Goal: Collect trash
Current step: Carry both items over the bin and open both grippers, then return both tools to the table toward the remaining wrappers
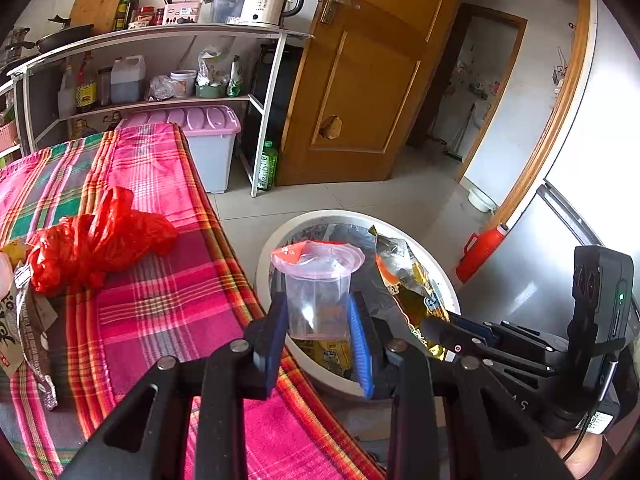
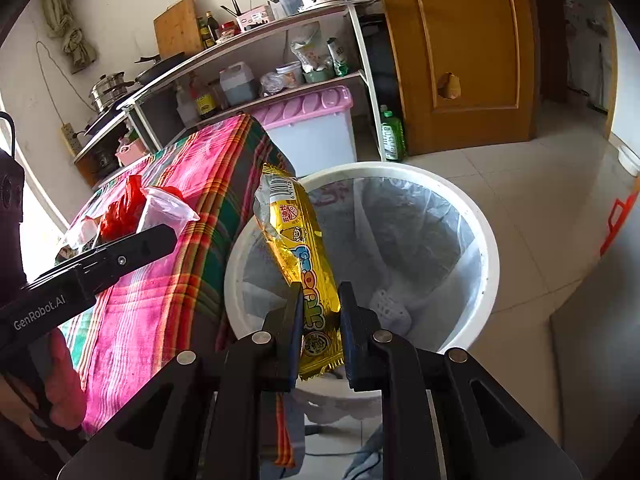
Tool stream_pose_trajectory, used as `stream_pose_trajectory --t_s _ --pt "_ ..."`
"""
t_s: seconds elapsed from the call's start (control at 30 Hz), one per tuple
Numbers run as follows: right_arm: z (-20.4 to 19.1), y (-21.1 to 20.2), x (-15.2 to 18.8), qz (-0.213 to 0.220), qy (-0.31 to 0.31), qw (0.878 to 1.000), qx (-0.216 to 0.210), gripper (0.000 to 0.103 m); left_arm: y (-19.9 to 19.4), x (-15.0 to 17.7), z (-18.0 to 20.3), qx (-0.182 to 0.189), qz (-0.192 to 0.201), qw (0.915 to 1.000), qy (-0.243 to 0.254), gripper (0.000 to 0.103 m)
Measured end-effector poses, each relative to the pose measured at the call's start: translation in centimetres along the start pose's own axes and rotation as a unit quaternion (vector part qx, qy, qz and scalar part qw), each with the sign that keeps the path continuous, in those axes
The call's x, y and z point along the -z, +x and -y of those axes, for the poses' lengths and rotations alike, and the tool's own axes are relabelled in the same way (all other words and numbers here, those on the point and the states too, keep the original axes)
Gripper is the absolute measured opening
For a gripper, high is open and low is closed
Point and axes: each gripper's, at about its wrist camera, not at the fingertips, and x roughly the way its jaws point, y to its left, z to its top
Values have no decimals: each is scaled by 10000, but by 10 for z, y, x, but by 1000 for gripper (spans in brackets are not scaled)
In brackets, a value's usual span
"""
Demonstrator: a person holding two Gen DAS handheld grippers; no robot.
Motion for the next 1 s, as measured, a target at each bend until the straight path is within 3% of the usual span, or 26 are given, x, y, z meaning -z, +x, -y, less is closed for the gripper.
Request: stream_pose_trajectory --t_s 0.5,1.0 --pt "18 9 -1 -115 159 9998 65 21 31 0 9 194 -410 9988 -181 32" --pt "3 -14 -1 82 4 10000 25 21 -6 3 -3 155 -57 9996 -237 32"
